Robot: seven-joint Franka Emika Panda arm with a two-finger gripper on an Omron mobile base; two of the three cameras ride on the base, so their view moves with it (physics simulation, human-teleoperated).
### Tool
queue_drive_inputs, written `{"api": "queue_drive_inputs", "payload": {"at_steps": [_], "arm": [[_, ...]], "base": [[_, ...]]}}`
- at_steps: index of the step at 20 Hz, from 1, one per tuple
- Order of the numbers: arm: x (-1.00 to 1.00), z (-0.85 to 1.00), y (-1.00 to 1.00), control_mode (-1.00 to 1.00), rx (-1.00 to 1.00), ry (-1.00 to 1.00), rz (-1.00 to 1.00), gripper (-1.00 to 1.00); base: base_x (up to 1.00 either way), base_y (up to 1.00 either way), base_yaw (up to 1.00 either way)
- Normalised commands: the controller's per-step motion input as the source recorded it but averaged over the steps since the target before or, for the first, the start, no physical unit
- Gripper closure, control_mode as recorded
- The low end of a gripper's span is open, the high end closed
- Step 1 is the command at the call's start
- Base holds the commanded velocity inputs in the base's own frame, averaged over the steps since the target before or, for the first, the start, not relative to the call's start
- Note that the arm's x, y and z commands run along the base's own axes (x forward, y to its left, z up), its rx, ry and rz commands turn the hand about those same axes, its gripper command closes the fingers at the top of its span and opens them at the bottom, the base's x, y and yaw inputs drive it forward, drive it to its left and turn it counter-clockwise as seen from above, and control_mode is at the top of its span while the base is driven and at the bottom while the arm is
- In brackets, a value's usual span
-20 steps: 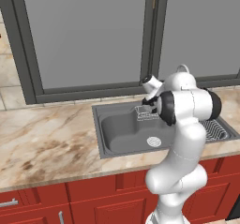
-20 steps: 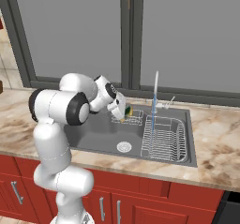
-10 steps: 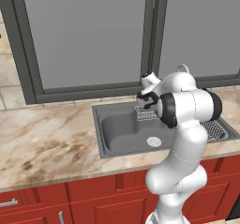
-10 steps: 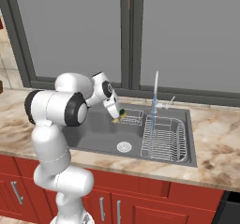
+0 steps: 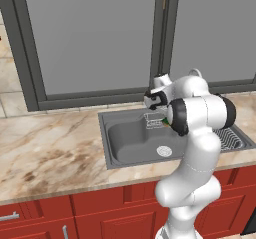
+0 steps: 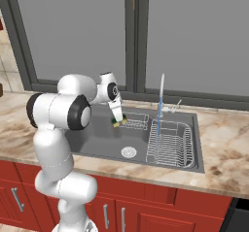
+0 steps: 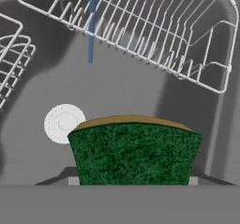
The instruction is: Soak the sponge with water for a few seconds and then drop it inside the sink.
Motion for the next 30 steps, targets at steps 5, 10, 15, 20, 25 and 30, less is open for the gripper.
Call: {"api": "queue_drive_inputs", "payload": {"at_steps": [5,10,15,20,25,30], "arm": [[0.0,0.0,0.25,-1.0,0.19,0.14,0.06,1.0],[-0.01,-0.09,0.22,-1.0,0.16,0.08,0.07,1.0],[-0.07,-0.24,0.11,-1.0,0.12,0.02,0.08,1.0],[-0.15,-0.2,0.24,-1.0,0.13,0.0,0.11,1.0],[-0.15,0.0,0.41,-1.0,0.04,0.0,0.14,1.0],[-0.12,0.0,0.54,-1.0,0.0,-0.01,0.12,1.0]], "base": [[0.0,0.0,0.0],[0.0,0.0,0.0],[0.0,0.0,0.0],[0.0,0.0,0.0],[0.0,0.0,0.0],[0.0,0.0,0.0]]}}
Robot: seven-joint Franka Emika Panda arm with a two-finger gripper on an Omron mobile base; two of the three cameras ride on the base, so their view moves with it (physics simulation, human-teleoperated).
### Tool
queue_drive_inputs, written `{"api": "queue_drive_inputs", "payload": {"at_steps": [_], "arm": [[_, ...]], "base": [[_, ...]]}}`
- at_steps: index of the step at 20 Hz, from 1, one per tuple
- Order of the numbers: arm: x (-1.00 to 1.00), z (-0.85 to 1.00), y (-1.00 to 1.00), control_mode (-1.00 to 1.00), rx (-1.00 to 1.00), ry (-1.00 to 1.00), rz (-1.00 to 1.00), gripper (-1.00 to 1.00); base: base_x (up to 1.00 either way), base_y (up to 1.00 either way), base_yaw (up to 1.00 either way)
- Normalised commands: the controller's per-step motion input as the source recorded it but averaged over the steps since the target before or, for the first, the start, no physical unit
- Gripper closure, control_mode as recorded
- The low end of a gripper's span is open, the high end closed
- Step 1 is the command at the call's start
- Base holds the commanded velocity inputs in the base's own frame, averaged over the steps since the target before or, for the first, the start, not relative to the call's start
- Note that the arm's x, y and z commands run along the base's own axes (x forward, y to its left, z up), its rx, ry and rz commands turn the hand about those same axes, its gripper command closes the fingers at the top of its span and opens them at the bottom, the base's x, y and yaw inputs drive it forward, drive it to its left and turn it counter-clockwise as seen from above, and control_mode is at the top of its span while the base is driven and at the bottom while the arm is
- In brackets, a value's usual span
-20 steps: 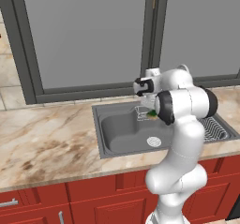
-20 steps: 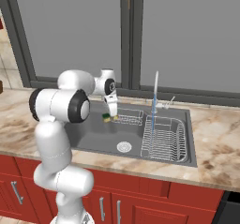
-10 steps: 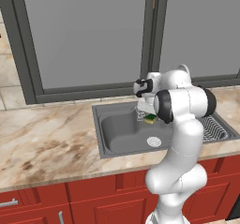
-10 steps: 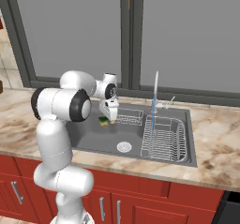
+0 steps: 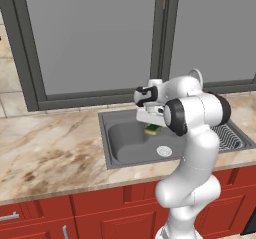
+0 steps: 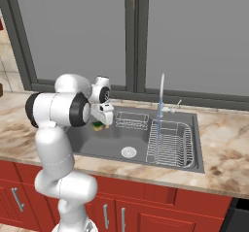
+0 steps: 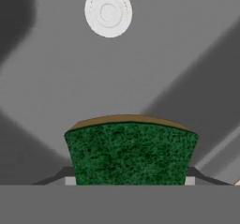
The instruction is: Soak the sponge with water for a few seconds and then drop it inside the sink.
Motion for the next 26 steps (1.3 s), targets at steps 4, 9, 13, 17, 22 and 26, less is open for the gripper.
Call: {"api": "queue_drive_inputs", "payload": {"at_steps": [4,9,13,17,22,26], "arm": [[0.0,-0.12,0.58,-1.0,0.0,-0.04,0.09,1.0],[0.0,-0.09,0.52,-1.0,0.0,-0.04,0.11,1.0],[0.0,-0.3,0.16,-1.0,0.0,-0.09,0.06,1.0],[0.0,-0.47,0.0,-1.0,0.0,-0.11,0.02,1.0],[0.0,-0.44,0.01,-1.0,0.0,-0.12,0.0,1.0],[0.0,-0.33,0.02,-1.0,0.0,-0.09,0.0,1.0]], "base": [[0.0,0.0,0.0],[0.0,0.0,0.0],[0.0,0.0,0.0],[0.0,0.0,0.0],[0.0,0.0,0.0],[0.0,0.0,0.0]]}}
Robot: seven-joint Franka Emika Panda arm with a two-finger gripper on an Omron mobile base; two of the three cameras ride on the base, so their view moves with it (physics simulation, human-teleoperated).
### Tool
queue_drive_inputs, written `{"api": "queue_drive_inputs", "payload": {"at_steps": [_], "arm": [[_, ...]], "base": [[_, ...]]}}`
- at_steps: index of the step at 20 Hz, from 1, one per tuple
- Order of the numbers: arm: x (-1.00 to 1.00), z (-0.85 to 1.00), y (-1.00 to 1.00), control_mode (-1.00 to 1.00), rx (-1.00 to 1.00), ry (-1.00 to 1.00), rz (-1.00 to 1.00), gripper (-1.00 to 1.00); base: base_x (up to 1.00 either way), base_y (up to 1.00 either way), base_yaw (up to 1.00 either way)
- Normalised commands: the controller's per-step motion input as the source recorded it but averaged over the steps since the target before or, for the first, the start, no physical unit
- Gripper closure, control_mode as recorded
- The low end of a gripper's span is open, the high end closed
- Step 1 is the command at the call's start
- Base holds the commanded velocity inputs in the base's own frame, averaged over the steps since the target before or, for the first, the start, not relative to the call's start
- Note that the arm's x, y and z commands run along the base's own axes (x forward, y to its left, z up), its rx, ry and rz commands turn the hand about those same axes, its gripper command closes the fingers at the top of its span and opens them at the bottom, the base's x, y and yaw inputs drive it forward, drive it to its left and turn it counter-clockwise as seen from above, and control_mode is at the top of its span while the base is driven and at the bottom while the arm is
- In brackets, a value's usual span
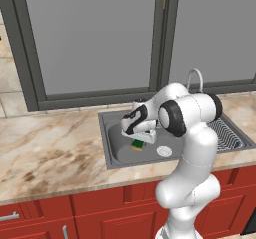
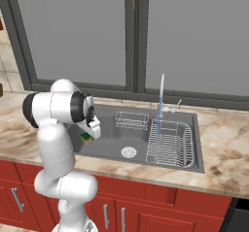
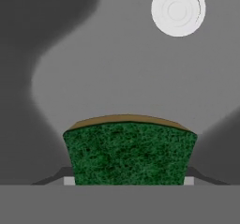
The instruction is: Soak the sponge with water for a few seconds and then drop it inside the sink.
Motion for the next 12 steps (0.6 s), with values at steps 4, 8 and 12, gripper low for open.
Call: {"api": "queue_drive_inputs", "payload": {"at_steps": [4,8,12], "arm": [[0.03,-0.21,0.0,-1.0,0.0,-0.06,0.01,1.0],[0.11,-0.19,0.0,-1.0,0.0,-0.01,0.0,1.0],[0.23,-0.26,0.0,-1.0,-0.01,0.0,0.0,1.0]], "base": [[0.0,0.0,0.0],[0.0,0.0,0.0],[0.0,0.0,0.0]]}}
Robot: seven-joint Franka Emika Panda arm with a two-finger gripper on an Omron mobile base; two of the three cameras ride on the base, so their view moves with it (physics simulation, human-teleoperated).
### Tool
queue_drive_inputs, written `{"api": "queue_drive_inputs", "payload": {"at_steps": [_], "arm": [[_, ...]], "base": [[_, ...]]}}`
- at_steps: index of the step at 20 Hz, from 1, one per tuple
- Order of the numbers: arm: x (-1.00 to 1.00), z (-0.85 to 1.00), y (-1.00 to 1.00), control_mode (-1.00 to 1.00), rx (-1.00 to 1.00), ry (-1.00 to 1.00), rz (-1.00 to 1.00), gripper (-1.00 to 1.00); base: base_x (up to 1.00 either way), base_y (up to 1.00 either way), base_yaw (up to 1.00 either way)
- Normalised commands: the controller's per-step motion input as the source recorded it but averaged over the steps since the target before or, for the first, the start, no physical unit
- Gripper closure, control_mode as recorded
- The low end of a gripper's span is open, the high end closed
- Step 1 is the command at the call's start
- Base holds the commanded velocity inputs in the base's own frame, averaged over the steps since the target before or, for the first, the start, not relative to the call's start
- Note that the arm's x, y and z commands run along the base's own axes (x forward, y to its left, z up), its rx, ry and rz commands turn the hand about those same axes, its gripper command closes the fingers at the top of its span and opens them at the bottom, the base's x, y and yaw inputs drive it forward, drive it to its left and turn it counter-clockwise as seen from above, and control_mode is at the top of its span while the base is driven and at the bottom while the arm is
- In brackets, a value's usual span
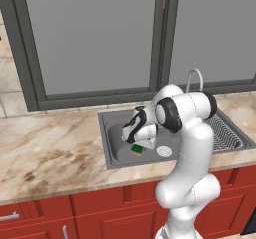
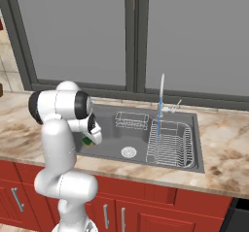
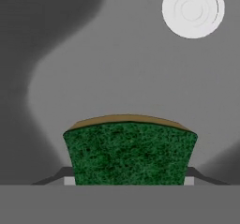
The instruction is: Soak the sponge with water for a few seconds and then drop it inside the sink.
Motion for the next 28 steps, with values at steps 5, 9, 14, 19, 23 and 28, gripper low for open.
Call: {"api": "queue_drive_inputs", "payload": {"at_steps": [5,9,14,19,23,28], "arm": [[0.25,-0.26,0.0,-1.0,-0.02,0.0,0.0,1.0],[0.33,-0.18,0.0,-1.0,-0.01,-0.01,0.0,1.0],[0.29,-0.2,0.0,-1.0,0.0,-0.02,0.0,1.0],[0.26,-0.36,0.0,-1.0,0.0,-0.03,0.0,1.0],[0.28,-0.4,0.0,-1.0,0.0,-0.04,0.0,1.0],[0.29,-0.42,0.0,-1.0,0.0,-0.06,0.0,1.0]], "base": [[0.0,0.0,0.0],[0.0,0.0,0.0],[0.0,0.0,0.0],[0.0,0.0,0.0],[0.0,0.0,0.0],[0.0,0.0,0.0]]}}
